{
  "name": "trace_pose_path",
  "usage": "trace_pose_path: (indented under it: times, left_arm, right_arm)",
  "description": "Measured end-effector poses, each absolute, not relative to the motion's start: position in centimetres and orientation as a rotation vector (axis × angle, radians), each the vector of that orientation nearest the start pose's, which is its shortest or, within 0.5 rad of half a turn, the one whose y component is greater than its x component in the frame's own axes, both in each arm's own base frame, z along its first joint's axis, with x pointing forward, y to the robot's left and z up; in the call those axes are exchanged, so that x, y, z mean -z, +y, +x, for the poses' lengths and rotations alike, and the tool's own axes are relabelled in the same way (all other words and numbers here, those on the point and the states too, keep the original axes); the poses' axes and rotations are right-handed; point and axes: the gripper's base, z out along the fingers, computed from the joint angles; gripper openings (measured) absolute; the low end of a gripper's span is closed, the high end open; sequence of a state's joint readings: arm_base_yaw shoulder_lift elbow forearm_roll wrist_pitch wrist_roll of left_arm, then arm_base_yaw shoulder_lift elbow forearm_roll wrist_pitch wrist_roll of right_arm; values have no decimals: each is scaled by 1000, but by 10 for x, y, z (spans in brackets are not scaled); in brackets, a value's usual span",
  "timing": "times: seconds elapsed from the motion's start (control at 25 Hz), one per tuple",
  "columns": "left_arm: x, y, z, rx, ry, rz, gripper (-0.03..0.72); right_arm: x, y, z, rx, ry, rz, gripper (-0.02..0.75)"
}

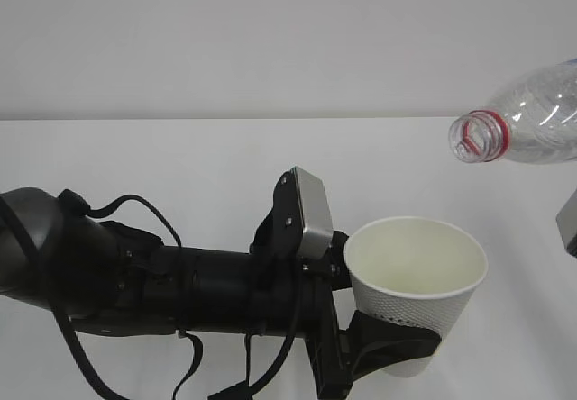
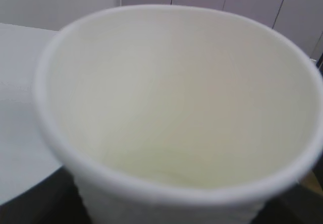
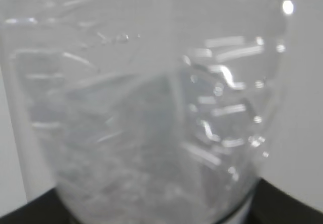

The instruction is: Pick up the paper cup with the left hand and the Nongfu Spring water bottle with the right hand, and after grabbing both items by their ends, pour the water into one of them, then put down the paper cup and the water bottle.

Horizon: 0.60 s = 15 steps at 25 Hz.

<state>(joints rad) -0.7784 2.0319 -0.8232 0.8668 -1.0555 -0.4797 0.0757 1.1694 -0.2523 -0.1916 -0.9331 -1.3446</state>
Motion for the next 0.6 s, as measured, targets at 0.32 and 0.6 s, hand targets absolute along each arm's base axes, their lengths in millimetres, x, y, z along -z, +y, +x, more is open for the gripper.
trace_pose_path:
  times: [0.32, 0.6]
  left_arm:
    - [-124, -292, 210, 1165, 1487, 1236, 544]
    - [-124, -292, 210, 1165, 1487, 1236, 544]
  right_arm:
    - [-238, 29, 198, 1004, 1013, -1163, 387]
    - [-240, 29, 198, 1010, 995, -1147, 387]
